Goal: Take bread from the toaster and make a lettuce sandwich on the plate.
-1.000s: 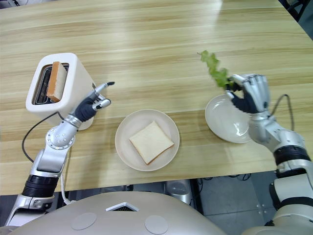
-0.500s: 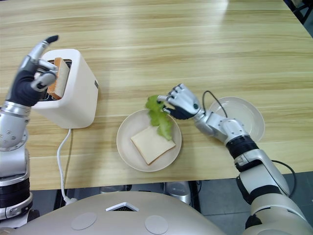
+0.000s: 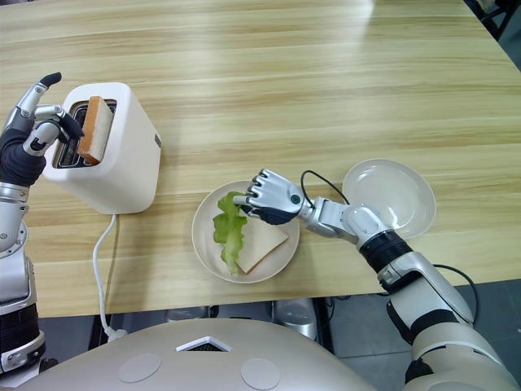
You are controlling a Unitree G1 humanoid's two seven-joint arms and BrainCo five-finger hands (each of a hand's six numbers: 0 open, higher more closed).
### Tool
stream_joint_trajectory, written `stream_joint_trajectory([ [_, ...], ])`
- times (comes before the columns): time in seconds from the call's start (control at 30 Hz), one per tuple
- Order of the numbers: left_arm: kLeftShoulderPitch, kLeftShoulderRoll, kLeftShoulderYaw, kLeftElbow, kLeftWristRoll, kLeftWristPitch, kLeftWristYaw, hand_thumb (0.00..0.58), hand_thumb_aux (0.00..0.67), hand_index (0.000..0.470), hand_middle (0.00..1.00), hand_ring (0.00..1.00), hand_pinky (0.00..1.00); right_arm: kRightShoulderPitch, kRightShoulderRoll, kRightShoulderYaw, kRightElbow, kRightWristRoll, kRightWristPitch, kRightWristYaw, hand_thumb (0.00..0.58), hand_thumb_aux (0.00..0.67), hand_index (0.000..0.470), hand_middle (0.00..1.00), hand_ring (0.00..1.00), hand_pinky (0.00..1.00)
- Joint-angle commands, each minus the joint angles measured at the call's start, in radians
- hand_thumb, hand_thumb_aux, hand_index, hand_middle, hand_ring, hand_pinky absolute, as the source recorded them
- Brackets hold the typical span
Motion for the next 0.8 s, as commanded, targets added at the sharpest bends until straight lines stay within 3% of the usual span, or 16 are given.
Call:
stream_joint_trajectory([
  [0.03, 0.001, 0.009, -0.003, 0.032, 0.009, -0.007, 0.005, 0.000, 0.000, 0.000, 0.30, 0.30, 0.30, 0.023, -0.009, -0.002, -0.013, 0.016, -0.009, 0.036, 0.580, 0.670, 0.460, 1.00, 1.00, 1.00],
  [0.17, 0.012, 0.018, 0.014, 0.039, 0.024, -0.006, 0.013, 0.000, 0.000, 0.000, 0.30, 0.30, 0.30, 0.044, -0.033, -0.020, -0.022, 0.027, -0.007, 0.045, 0.580, 0.670, 0.460, 1.00, 1.00, 1.00],
  [0.2, 0.016, 0.020, 0.018, 0.040, 0.030, -0.006, 0.018, 0.000, 0.000, 0.000, 0.19, 0.19, 0.19, 0.045, -0.041, -0.025, -0.019, 0.030, -0.006, 0.045, 0.580, 0.670, 0.460, 1.00, 1.00, 1.00],
  [0.27, 0.020, 0.021, 0.024, 0.045, 0.034, -0.008, 0.023, 0.000, 0.000, 0.000, 0.19, 0.19, 0.19, 0.050, -0.061, -0.038, -0.007, 0.037, -0.005, 0.043, 0.580, 0.670, 0.460, 1.00, 1.00, 1.00],
  [0.3, 0.021, 0.021, 0.025, 0.046, 0.033, -0.008, 0.024, 0.000, 0.000, 0.000, 0.09, 0.09, 0.09, 0.051, -0.068, -0.042, -0.001, 0.038, -0.005, 0.042, 0.580, 0.670, 0.460, 1.00, 1.00, 1.00],
  [0.6, 0.028, 0.020, 0.007, 0.060, 0.042, -0.015, 0.029, 0.000, 0.000, 0.000, 0.08, 0.08, 0.08, 0.060, -0.101, -0.052, 0.042, 0.032, 0.001, 0.048, 0.580, 0.670, 0.460, 1.00, 1.00, 1.00],
  [0.63, 0.026, 0.020, 0.004, 0.063, 0.043, -0.016, 0.030, 0.000, 0.000, 0.000, 0.08, 0.08, 0.08, 0.060, -0.101, -0.050, 0.046, 0.033, 0.000, 0.053, 0.580, 0.670, 0.460, 0.66, 0.66, 0.66],
  [0.67, 0.024, 0.020, 0.002, 0.065, 0.044, -0.016, 0.030, 0.000, 0.000, 0.000, 0.07, 0.07, 0.07, 0.062, -0.101, -0.048, 0.048, 0.032, 0.000, 0.056, 0.561, 0.549, 0.377, 0.22, 0.22, 0.22],
  [0.7, 0.021, 0.021, 0.000, 0.069, 0.045, -0.017, 0.030, 0.000, 0.000, 0.000, 0.07, 0.07, 0.07, 0.063, -0.102, -0.047, 0.048, 0.031, 0.000, 0.058, 0.561, 0.549, 0.377, 0.22, 0.22, 0.22],
  [0.73, 0.018, 0.022, -0.001, 0.072, 0.048, -0.019, 0.031, 0.000, 0.000, 0.000, 0.05, 0.05, 0.05, 0.065, -0.101, -0.046, 0.051, 0.031, -0.002, 0.062, 0.120, 0.074, 0.051, 0.00, 0.00, 0.00],
  [0.77, 0.016, 0.023, 0.000, 0.075, 0.050, -0.020, 0.031, 0.000, 0.000, 0.000, 0.02, 0.02, 0.02, 0.066, -0.101, -0.044, 0.052, 0.031, -0.006, 0.064, 0.000, 0.000, 0.000, 0.00, 0.00, 0.00],
  [0.8, 0.014, 0.024, 0.000, 0.079, 0.052, -0.021, 0.031, 0.000, 0.000, 0.000, 0.01, 0.01, 0.01, 0.068, -0.101, -0.043, 0.053, 0.033, -0.009, 0.069, 0.000, 0.000, 0.000, 0.00, 0.00, 0.00],
])
